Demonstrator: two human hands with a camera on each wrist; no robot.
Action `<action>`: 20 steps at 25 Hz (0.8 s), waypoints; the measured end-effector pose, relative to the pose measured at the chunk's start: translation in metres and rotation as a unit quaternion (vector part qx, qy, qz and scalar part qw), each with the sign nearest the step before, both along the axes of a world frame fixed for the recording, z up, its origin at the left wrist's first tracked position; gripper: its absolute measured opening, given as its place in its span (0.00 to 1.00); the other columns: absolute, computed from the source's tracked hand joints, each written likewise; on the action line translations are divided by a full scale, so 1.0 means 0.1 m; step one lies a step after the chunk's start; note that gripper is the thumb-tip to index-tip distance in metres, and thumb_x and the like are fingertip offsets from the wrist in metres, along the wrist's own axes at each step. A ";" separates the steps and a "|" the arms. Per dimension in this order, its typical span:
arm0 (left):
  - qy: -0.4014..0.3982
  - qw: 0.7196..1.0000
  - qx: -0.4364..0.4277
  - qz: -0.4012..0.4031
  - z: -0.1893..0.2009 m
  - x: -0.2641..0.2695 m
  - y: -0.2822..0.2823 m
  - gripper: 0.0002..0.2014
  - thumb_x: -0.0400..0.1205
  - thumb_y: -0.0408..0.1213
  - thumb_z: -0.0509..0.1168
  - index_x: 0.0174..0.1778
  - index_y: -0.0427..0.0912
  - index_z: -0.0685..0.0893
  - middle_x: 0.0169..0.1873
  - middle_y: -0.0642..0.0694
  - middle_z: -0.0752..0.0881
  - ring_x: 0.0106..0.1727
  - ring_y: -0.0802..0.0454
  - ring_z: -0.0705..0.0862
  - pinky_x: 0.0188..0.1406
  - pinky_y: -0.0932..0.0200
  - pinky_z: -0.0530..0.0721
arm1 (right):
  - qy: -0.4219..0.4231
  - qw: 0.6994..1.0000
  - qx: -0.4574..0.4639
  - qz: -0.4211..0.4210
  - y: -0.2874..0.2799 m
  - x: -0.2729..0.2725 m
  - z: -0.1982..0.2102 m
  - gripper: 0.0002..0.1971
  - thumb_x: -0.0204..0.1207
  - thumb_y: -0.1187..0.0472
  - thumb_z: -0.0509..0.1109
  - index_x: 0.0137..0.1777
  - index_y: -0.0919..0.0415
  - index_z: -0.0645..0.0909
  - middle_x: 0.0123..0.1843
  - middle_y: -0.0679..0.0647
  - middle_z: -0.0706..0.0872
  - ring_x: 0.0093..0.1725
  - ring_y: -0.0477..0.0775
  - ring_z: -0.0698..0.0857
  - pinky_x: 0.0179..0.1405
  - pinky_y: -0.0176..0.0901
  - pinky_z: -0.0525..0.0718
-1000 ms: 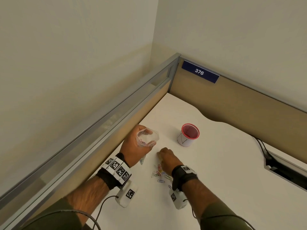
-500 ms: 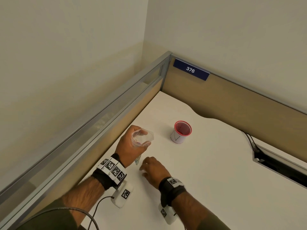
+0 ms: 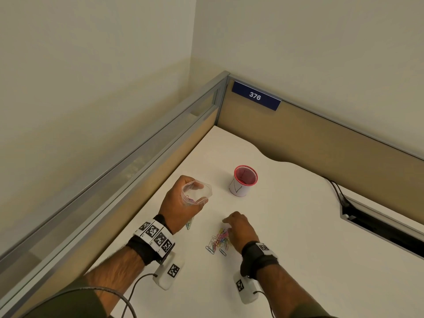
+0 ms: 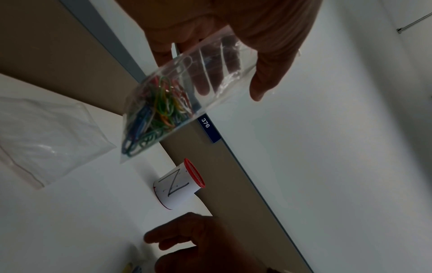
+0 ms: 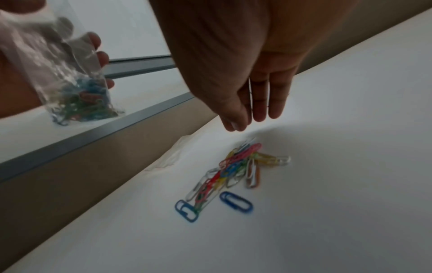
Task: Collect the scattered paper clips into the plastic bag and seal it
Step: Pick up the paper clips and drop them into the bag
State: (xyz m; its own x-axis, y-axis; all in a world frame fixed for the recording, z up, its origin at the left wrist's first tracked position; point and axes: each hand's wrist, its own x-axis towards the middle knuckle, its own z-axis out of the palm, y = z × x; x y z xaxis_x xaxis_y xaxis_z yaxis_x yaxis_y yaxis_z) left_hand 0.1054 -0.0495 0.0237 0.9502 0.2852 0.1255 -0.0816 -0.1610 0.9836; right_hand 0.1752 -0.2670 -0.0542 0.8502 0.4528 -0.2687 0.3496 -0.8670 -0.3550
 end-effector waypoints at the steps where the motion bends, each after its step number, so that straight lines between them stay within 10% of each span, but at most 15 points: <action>1: -0.001 1.000 0.003 -0.005 0.01 0.01 -0.01 0.18 0.75 0.31 0.78 0.56 0.43 0.79 0.58 0.48 0.86 0.65 0.53 0.84 0.53 0.80 0.79 | 0.011 1.000 -0.018 0.014 0.03 -0.02 -0.01 0.18 0.77 0.67 0.65 0.66 0.54 0.80 0.65 0.52 0.76 0.66 0.56 0.74 0.66 0.45 0.77; 14: 0.002 1.000 0.000 -0.013 0.04 0.03 -0.13 0.18 0.74 0.32 0.79 0.55 0.47 0.79 0.57 0.50 0.86 0.64 0.56 0.84 0.52 0.76 0.82 | 0.058 0.995 -0.061 0.053 -0.18 -0.34 0.03 0.35 0.69 0.46 0.76 0.76 0.48 0.69 0.68 0.51 0.71 0.68 0.55 0.70 0.63 0.51 0.80; 20: 0.004 1.000 0.005 -0.015 0.06 0.07 -0.22 0.18 0.75 0.32 0.79 0.55 0.45 0.79 0.57 0.50 0.86 0.64 0.57 0.84 0.50 0.77 0.82 | -0.018 0.994 -0.075 0.081 0.05 -0.36 -0.06 0.11 0.78 0.56 0.67 0.60 0.55 0.80 0.57 0.55 0.77 0.58 0.60 0.77 0.48 0.51 0.82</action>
